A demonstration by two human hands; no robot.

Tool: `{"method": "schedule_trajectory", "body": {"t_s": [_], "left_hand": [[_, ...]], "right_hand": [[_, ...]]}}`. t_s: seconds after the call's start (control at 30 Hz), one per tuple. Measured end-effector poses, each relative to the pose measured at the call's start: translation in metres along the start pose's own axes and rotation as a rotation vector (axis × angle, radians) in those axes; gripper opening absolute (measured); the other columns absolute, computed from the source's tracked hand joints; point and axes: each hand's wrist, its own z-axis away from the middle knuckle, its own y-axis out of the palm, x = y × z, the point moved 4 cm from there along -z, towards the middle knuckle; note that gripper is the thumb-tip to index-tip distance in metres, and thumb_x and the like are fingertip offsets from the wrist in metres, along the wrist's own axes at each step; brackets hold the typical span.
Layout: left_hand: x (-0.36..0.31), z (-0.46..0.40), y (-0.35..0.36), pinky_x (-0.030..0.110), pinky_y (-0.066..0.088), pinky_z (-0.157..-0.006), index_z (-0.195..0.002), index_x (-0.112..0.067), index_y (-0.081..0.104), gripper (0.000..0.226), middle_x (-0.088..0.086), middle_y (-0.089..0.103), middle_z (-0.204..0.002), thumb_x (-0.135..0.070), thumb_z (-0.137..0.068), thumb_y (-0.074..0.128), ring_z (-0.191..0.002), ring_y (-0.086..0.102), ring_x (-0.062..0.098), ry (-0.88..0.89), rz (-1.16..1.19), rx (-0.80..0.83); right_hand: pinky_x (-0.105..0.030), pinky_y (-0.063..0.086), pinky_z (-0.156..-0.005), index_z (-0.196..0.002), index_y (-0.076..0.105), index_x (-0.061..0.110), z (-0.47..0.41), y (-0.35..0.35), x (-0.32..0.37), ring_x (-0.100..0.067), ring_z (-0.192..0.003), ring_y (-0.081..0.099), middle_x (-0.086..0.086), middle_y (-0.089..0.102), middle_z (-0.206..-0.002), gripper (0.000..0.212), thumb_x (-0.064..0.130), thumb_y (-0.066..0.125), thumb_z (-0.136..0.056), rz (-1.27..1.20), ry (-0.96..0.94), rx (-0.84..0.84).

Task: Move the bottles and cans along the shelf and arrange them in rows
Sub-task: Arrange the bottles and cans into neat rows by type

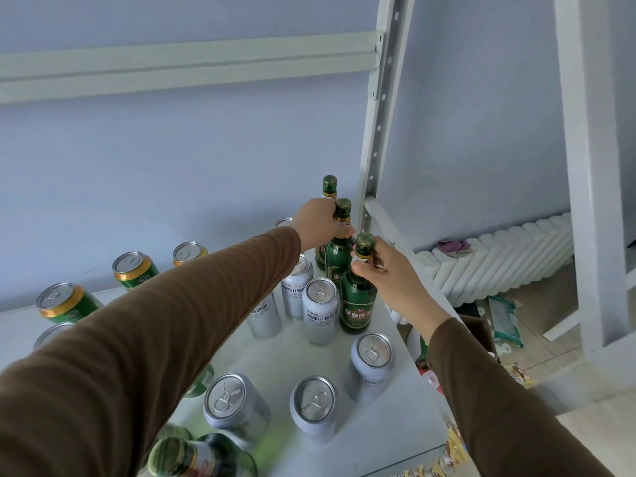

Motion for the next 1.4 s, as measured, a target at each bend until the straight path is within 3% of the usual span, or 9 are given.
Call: {"method": "schedule_trajectory", "body": {"t_s": [0.27, 0.47, 0.6, 0.77, 0.9, 1.07, 1.13, 1.23, 1.4], "left_hand": [[-0.001, 0.004, -0.001, 0.030, 0.046, -0.080, -0.101, -0.015, 0.068, 0.029, 0.001, 0.068, -0.097, -0.038, -0.086, 0.075, -0.094, 0.064, 0.020, -0.010, 0.017, 0.058], [0.004, 0.014, 0.000, 0.041, 0.049, -0.100, -0.120, -0.017, 0.065, 0.037, 0.004, 0.071, -0.113, -0.038, -0.090, 0.072, -0.106, 0.064, 0.022, -0.006, 0.047, 0.117], [0.008, 0.028, -0.009, 0.032, 0.048, -0.096, -0.132, -0.016, 0.059, 0.048, -0.001, 0.067, -0.117, -0.028, -0.088, 0.076, -0.108, 0.064, 0.019, -0.049, 0.116, 0.126], [0.005, 0.067, -0.032, 0.040, 0.046, -0.106, -0.142, -0.024, 0.049, 0.060, 0.000, 0.058, -0.139, -0.039, -0.089, 0.073, -0.122, 0.058, 0.019, 0.011, -0.019, 0.094], [-0.006, 0.115, -0.029, 0.033, 0.045, -0.102, -0.146, -0.027, 0.043, 0.067, -0.005, 0.054, -0.144, -0.048, -0.088, 0.070, -0.125, 0.055, 0.016, 0.133, -0.183, 0.146], [-0.007, 0.131, -0.003, 0.029, 0.035, -0.105, -0.151, -0.024, 0.038, 0.075, -0.002, 0.048, -0.150, -0.041, -0.087, 0.074, -0.133, 0.047, 0.020, 0.188, -0.356, 0.262], [-0.003, 0.128, 0.003, 0.034, 0.039, -0.108, -0.148, -0.023, 0.042, 0.075, 0.000, 0.052, -0.145, -0.042, -0.084, 0.077, -0.131, 0.048, 0.023, 0.169, -0.394, 0.306], [0.003, 0.120, 0.013, 0.042, 0.047, -0.099, -0.136, -0.025, 0.052, 0.067, 0.001, 0.063, -0.128, -0.050, -0.079, 0.077, -0.117, 0.056, 0.025, 0.187, -0.479, 0.333], [0.003, 0.111, 0.023, 0.040, 0.049, -0.090, -0.129, -0.021, 0.056, 0.066, 0.001, 0.068, -0.114, -0.051, -0.076, 0.080, -0.105, 0.060, 0.027, 0.189, -0.571, 0.380]], "right_hand": [[-0.042, 0.051, -0.099, -0.123, 0.057, 0.025, -0.002, 0.001, -0.001, -0.017, -0.107, 0.065, 0.005, 0.070, -0.113, 0.028, 0.029, 0.064, -0.096, 0.050, 0.017, 0.005], [-0.043, 0.051, -0.101, -0.118, 0.057, 0.027, 0.003, 0.001, -0.007, -0.016, -0.108, 0.066, 0.004, 0.071, -0.112, 0.023, 0.030, 0.064, -0.097, 0.006, 0.046, 0.026], [-0.033, 0.044, -0.104, -0.134, 0.053, 0.024, 0.016, 0.001, -0.010, -0.017, -0.127, 0.058, 0.003, 0.065, -0.133, 0.036, 0.030, 0.061, -0.099, -0.021, 0.066, 0.050], [-0.040, 0.035, -0.118, -0.152, 0.036, 0.026, 0.053, -0.011, -0.006, -0.014, -0.144, 0.041, 0.004, 0.046, -0.155, 0.056, 0.038, 0.055, -0.101, 0.046, 0.069, -0.038], [-0.030, 0.036, -0.107, -0.146, 0.045, 0.027, 0.089, -0.008, -0.002, -0.014, -0.136, 0.046, 0.008, 0.051, -0.147, 0.048, 0.042, 0.054, -0.101, 0.201, 0.032, 0.031], [-0.032, 0.039, -0.103, -0.146, 0.043, 0.030, 0.110, 0.014, -0.016, -0.017, -0.129, 0.048, 0.004, 0.052, -0.143, 0.061, 0.053, 0.062, -0.093, 0.317, 0.077, 0.213], [-0.031, 0.041, -0.096, -0.147, 0.039, 0.032, 0.114, 0.021, -0.020, -0.016, -0.122, 0.053, 0.004, 0.053, -0.141, 0.067, 0.058, 0.063, -0.090, 0.328, 0.107, 0.251], [-0.027, 0.037, -0.091, -0.148, 0.038, 0.035, 0.116, 0.026, -0.022, -0.015, -0.123, 0.055, 0.007, 0.053, -0.139, 0.071, 0.059, 0.067, -0.087, 0.282, 0.150, 0.243], [-0.026, 0.040, -0.079, -0.130, 0.047, 0.031, 0.112, 0.027, -0.023, -0.012, -0.100, 0.059, 0.013, 0.062, -0.108, 0.062, 0.057, 0.075, -0.081, 0.240, 0.197, 0.156]]}}
